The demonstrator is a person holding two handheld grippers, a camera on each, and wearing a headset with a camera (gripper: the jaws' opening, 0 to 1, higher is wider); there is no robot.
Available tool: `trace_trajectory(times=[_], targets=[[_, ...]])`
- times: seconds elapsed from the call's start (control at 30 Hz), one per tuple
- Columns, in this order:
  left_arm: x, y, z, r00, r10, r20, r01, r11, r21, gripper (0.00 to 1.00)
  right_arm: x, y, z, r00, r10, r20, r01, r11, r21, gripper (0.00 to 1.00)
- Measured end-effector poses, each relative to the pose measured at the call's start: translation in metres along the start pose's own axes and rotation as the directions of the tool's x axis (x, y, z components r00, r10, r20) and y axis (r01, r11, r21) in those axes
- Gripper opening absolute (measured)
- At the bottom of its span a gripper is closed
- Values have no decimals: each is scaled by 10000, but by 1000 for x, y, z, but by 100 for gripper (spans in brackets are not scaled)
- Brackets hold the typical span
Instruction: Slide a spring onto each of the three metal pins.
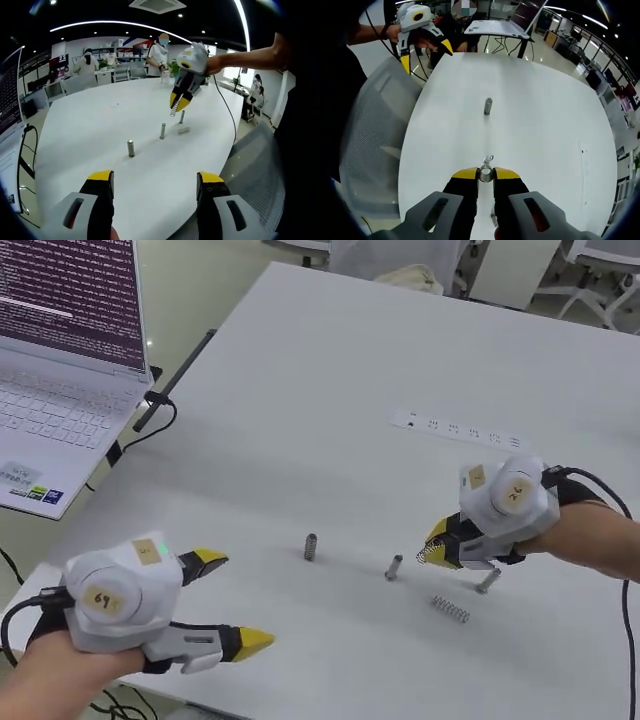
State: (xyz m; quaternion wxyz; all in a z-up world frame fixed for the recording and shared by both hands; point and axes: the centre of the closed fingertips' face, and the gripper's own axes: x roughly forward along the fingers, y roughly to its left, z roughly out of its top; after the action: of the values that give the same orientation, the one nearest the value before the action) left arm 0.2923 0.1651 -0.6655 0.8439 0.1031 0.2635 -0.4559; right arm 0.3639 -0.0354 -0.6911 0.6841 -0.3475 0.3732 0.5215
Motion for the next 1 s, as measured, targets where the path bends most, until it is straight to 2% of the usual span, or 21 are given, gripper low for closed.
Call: trace_trajectory(times=[0.57, 1.0], targets=[[-1, 3, 0, 10000, 38, -33, -38, 10000, -71, 63, 17, -6, 8, 9995, 312, 5, -312, 9995, -81, 9], [-3, 6, 1, 9999, 131, -63, -132, 9998, -144, 63, 27, -7, 7, 9985, 534, -94, -535, 9985, -126, 9]])
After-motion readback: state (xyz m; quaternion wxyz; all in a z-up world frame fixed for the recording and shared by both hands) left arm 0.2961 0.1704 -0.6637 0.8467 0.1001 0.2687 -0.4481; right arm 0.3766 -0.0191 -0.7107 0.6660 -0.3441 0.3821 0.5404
